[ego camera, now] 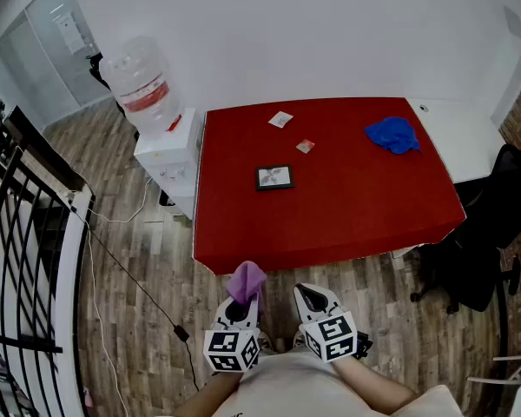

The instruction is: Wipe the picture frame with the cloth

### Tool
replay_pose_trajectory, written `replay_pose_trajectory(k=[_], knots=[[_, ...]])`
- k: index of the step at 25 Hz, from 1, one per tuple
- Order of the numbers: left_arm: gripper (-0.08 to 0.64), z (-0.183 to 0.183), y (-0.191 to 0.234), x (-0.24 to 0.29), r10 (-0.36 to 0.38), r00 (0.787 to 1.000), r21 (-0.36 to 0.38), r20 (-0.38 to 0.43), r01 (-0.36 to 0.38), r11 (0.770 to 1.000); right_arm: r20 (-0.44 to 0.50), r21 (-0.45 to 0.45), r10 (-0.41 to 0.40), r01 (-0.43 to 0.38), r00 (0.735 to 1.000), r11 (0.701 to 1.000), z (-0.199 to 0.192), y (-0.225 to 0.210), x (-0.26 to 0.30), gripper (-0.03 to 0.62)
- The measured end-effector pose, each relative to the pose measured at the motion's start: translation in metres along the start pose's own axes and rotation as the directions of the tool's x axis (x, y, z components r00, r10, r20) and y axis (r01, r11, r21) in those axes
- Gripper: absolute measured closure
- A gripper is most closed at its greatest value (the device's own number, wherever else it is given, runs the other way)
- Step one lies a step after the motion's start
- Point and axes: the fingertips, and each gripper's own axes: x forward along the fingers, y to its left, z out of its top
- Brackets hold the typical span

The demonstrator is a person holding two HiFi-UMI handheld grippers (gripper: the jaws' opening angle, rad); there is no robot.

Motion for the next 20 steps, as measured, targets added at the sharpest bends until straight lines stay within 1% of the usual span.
replay_pose_trajectory(k=[5, 10, 15, 20], knots=[[0.503, -0.006, -0.017, 0.012, 0.022, 1.0, -0.014, 0.011, -0.022, 1.0, -0.002, -0.012, 0.012, -0.012, 1.0, 1.0, -0.005, -0.023, -0.009, 0.589], [0.503, -0.007, -0.026, 0.023, 0.016, 1.0, -0.012, -0.002, -0.016, 1.0, -0.008, 0.003, 0.004, -0.004, 1.0, 1.0, -0.005, -0.041, -0.007, 0.589], [0.503, -0.003, -0.013, 0.048, 0.009, 1.0, -0.009, -0.015, -0.009, 1.0, -0.027, 0.026, -0.013, 0.013, 1.0, 1.0, -0.005, -0.053, 0.014, 0.589], [0.503, 0.017, 0.017, 0.092, -0.024, 1.0, -0.009, -0.018, 0.023, 1.0, -0.026, 0.025, -0.045, 0.046, 0.999, 0.999, 0.016, -0.068, 0.058, 0.589]])
